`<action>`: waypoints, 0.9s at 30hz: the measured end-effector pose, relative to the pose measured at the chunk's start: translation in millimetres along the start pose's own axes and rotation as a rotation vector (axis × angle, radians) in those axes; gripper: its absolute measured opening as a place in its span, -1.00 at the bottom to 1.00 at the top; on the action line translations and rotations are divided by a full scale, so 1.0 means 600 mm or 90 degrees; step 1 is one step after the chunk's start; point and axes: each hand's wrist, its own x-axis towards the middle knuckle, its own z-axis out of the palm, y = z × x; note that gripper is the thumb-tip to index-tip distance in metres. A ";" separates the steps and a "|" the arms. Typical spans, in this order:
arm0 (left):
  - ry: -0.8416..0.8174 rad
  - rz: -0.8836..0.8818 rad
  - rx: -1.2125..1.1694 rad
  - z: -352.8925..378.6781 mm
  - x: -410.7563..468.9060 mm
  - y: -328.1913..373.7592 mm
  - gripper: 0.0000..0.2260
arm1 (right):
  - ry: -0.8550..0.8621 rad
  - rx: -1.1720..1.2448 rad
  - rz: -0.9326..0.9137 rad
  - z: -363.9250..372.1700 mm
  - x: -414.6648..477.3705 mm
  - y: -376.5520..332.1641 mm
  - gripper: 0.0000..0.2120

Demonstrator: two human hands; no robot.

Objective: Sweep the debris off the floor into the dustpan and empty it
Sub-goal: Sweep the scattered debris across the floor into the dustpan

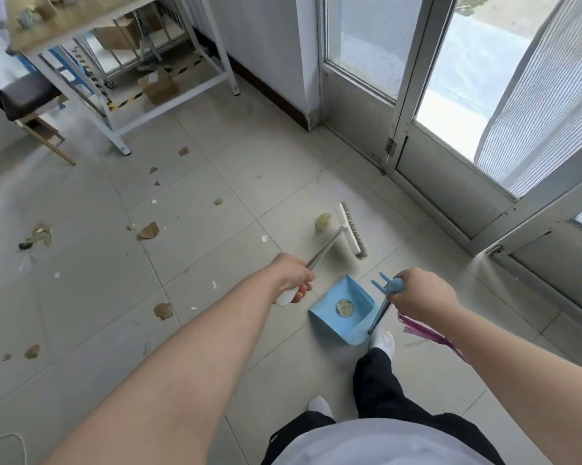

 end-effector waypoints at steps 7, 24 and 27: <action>-0.029 -0.038 0.060 0.112 0.102 0.166 -0.87 | -0.052 -0.009 -0.031 -0.063 0.110 0.031 -0.84; 0.116 -0.220 -0.165 -0.136 0.164 0.057 -0.73 | -0.077 -0.008 -0.079 -0.090 0.187 -0.099 -0.83; 0.107 -0.247 -0.183 -0.216 0.137 -0.010 -0.84 | -0.071 -0.029 -0.098 -0.080 0.193 -0.163 -0.86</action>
